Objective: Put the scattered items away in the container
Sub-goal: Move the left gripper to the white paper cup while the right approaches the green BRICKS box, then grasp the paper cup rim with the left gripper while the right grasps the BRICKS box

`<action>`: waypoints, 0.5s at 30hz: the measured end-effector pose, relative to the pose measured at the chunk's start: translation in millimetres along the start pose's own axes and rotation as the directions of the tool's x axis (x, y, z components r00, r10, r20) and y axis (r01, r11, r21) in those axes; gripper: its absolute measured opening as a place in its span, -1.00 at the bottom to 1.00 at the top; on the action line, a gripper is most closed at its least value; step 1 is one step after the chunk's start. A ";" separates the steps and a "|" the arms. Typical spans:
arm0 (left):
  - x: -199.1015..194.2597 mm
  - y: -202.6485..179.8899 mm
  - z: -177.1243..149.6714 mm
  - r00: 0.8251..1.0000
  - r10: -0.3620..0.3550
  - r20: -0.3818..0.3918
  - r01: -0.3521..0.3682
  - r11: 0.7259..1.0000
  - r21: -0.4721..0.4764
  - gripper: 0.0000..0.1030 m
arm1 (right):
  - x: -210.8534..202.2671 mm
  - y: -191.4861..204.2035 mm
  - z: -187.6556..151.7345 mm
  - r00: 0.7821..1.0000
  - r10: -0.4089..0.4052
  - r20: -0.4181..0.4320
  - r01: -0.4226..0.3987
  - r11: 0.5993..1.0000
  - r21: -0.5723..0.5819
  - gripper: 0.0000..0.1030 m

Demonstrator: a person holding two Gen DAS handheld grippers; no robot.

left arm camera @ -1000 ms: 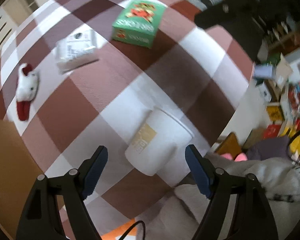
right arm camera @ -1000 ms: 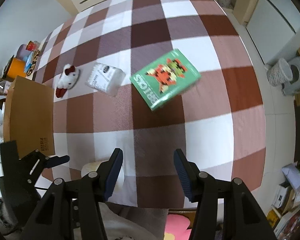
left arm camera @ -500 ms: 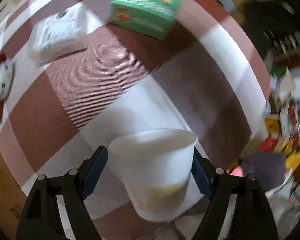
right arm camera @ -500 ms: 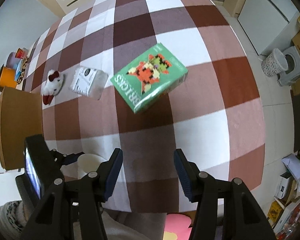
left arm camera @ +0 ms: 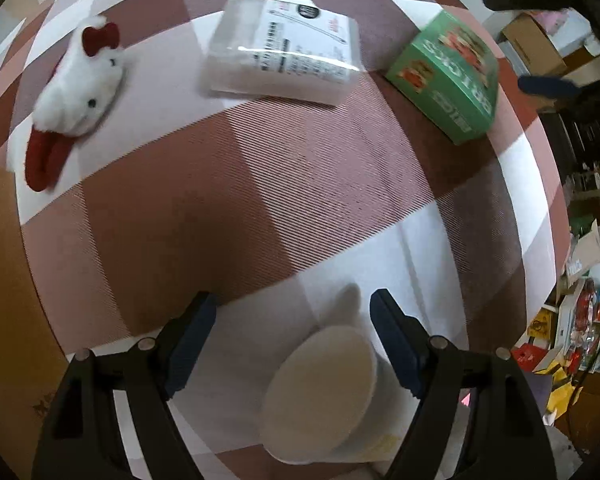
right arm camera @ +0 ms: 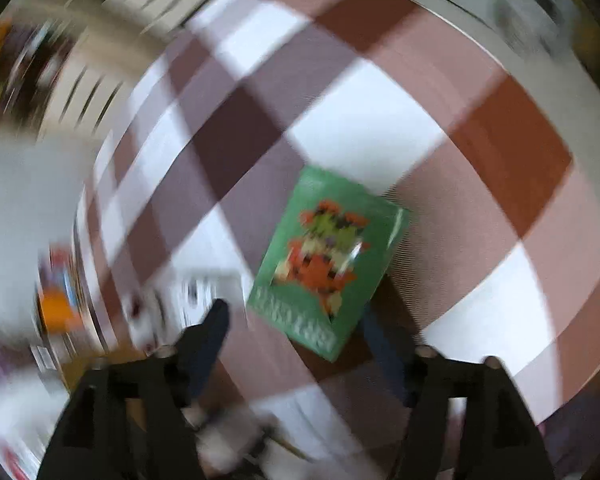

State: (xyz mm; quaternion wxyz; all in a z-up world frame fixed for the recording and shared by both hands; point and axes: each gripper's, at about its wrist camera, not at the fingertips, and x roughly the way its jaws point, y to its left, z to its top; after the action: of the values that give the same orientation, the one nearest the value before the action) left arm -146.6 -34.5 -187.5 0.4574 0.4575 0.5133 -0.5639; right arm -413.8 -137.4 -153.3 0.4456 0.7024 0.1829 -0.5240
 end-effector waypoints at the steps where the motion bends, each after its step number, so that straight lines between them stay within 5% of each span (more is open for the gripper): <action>1: -1.6 0.7 0.1 1.000 0.000 0.002 0.000 1.000 -0.004 0.56 | 3.4 -2.8 3.3 1.000 0.008 0.009 -0.009 0.999 0.050 0.44; 5: -17.0 0.9 -3.7 1.000 -0.014 0.018 0.014 0.999 -0.029 0.56 | 15.5 0.5 12.1 0.998 -0.052 0.030 0.048 0.991 0.124 0.53; 11: -38.4 15.1 -18.8 1.000 0.015 0.004 -0.014 0.988 -0.156 0.57 | 32.4 17.0 13.1 0.972 -0.236 0.019 0.234 0.971 0.052 0.53; 15: -26.4 34.6 -36.5 0.996 -0.058 -0.062 0.037 0.954 -0.297 0.57 | 50.5 9.1 10.2 0.983 -0.181 -0.009 0.181 0.977 0.112 0.64</action>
State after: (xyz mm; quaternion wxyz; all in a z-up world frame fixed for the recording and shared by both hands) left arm -106.5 1.2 -169.0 0.4885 0.3910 0.6184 -0.4754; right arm -393.6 -161.2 -195.3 0.3562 0.7065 0.2160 -0.5722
